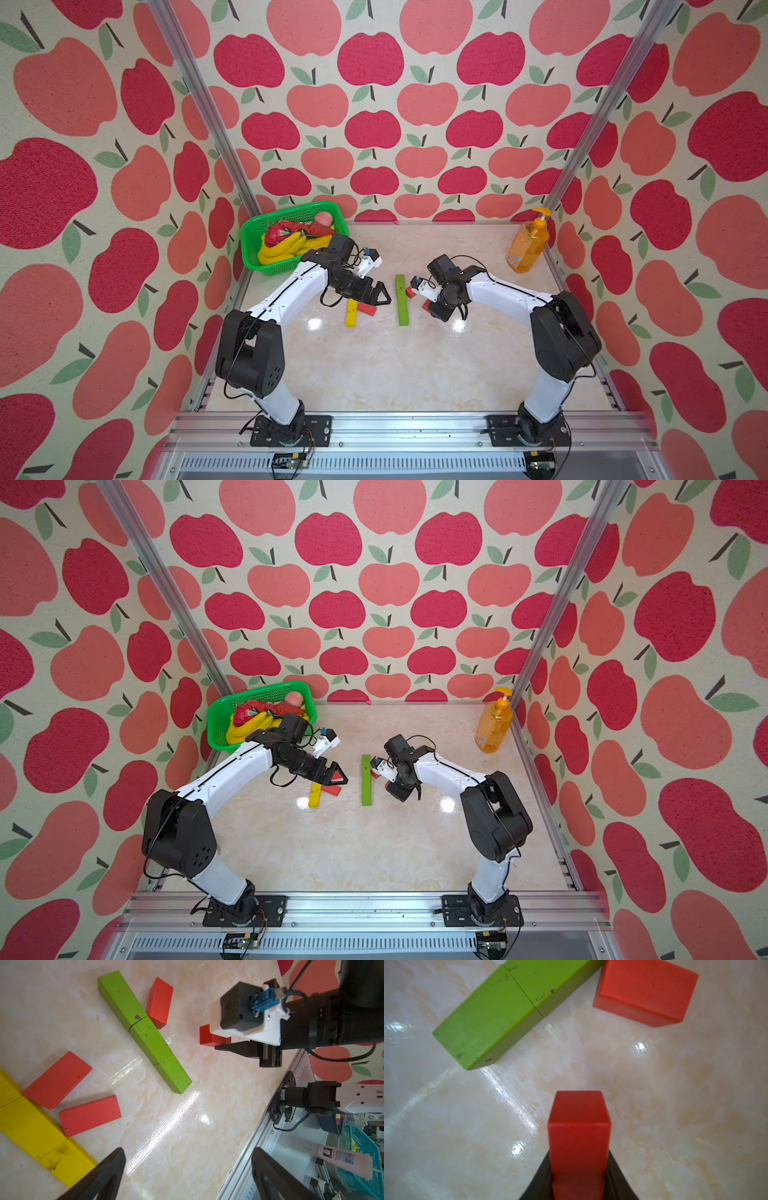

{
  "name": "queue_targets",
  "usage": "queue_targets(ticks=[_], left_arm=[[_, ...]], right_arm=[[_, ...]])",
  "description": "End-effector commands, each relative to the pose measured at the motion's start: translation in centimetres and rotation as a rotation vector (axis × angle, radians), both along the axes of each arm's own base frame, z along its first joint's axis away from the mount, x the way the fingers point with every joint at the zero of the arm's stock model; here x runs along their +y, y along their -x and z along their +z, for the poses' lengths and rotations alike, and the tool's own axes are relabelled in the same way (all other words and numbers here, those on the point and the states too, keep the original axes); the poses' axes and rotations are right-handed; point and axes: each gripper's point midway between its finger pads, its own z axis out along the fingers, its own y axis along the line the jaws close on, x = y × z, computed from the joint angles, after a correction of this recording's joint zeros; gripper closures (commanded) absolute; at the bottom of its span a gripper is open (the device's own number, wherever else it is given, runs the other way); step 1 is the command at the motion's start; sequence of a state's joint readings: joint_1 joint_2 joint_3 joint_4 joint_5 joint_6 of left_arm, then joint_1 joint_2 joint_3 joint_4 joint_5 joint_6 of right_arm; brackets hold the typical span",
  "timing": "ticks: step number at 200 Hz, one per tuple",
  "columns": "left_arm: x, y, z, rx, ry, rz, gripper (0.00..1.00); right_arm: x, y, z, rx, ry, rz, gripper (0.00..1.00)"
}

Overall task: Assemble the letter k with building blocks
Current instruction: Assemble the building block at the center of the board.

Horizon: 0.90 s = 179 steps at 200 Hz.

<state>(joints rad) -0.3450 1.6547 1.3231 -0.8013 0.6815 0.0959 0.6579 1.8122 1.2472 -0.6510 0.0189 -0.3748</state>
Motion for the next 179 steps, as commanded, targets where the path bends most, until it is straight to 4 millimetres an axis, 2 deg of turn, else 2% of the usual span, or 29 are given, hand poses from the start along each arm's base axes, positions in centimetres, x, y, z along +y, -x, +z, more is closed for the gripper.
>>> queue_targets(ticks=[1,95,179], left_arm=[[0.6,-1.1,-0.3,-0.017,-0.024,0.025,0.02],[0.5,-1.3,-0.7,-0.008,-0.03,0.023,0.02],[0.5,-1.1,-0.8,0.003,-0.031,0.016,0.02]], right_arm=[[1.0,-0.4,0.2,0.021,-0.032,0.048,0.82],[2.4,-1.0,-2.2,0.067,-0.024,0.057,0.79],[3.4,-1.6,-2.9,0.084,-0.011,0.07,0.77]])
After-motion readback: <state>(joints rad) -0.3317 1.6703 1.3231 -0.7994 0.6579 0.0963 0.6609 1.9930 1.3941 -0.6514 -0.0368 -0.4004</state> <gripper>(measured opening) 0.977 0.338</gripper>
